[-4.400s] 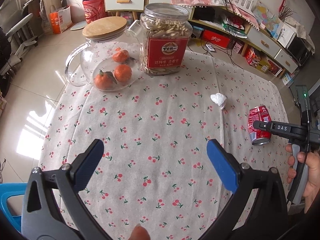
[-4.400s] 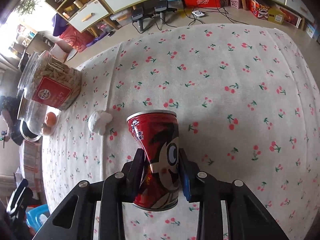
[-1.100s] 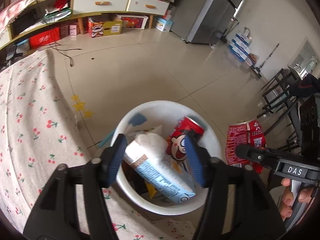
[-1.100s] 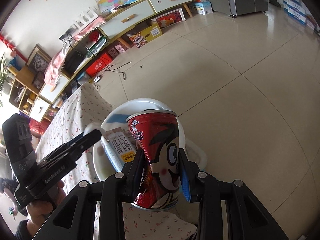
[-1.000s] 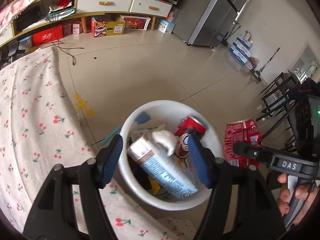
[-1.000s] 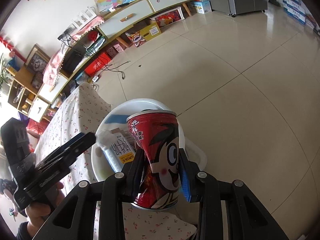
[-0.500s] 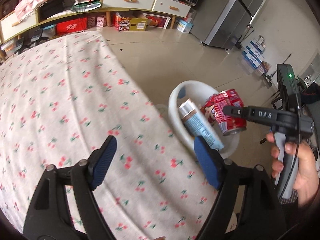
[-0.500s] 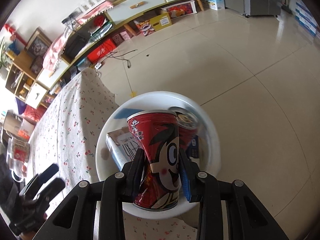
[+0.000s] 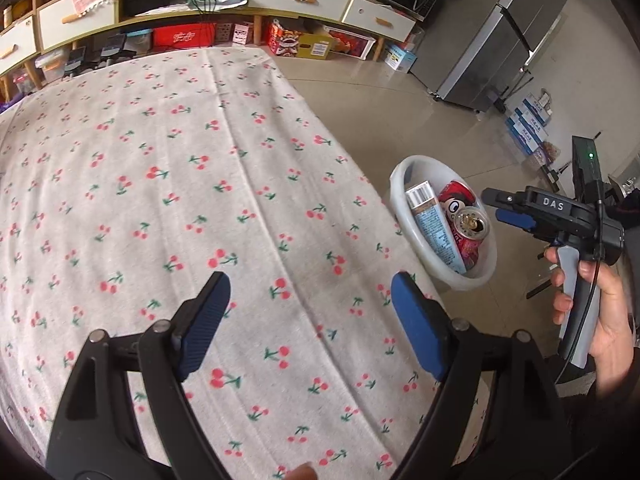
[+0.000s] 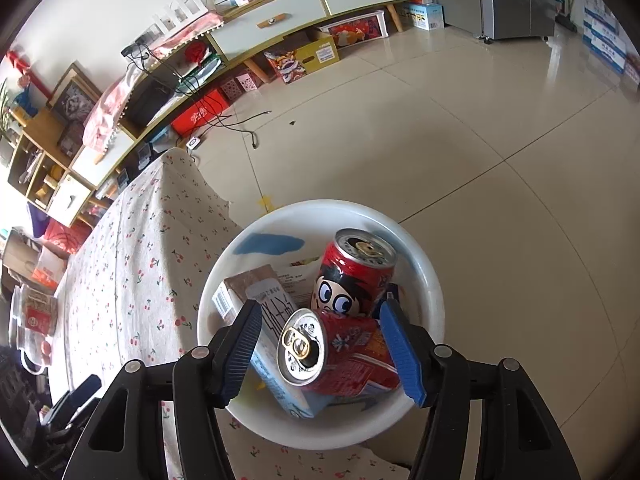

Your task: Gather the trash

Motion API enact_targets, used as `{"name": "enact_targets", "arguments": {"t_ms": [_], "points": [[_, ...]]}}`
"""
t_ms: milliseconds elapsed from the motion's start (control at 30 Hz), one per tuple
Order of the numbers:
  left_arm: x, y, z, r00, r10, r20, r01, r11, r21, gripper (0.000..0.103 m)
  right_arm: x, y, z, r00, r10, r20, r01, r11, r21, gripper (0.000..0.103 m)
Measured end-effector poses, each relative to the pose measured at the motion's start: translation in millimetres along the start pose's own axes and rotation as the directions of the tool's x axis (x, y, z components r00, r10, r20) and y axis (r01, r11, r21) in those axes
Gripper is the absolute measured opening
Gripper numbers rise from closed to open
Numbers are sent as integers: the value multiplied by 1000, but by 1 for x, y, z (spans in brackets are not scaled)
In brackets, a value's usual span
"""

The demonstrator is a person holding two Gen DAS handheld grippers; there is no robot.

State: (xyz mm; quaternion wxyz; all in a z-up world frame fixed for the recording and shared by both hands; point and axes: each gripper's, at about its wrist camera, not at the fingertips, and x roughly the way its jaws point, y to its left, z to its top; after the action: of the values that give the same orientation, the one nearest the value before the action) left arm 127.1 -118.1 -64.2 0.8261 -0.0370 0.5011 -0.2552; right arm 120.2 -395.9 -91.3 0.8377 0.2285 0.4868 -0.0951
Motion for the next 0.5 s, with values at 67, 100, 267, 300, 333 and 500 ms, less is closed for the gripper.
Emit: {"name": "enact_targets", "arguments": {"t_ms": [67,100,267,300,333,500], "points": [[-7,1,-4,1000,29,6,-29,1000,-7,89,-7,1,-2,1000,-5,15,5,1000,-5,73],[-9,2,-6,999,46,3,-46,999,-10,91,-10,1,-4,1000,-9,22,9,1000,-5,76],[-31,6,-18,995,95,27,-94,995,-13,102,-39,10,-19,996,-30,80,30,1000,-5,91],[-35,7,-19,994,104,31,-103,995,-13,102,-43,13,-21,996,-35,87,36,999,-10,93],[-40,8,-22,993,113,37,-113,994,-14,102,-49,16,-25,994,-41,97,43,999,-18,100],[-71,12,-31,983,170,68,-169,985,-25,102,-86,45,-44,989,-17,144,29,996,-80,103]]}}
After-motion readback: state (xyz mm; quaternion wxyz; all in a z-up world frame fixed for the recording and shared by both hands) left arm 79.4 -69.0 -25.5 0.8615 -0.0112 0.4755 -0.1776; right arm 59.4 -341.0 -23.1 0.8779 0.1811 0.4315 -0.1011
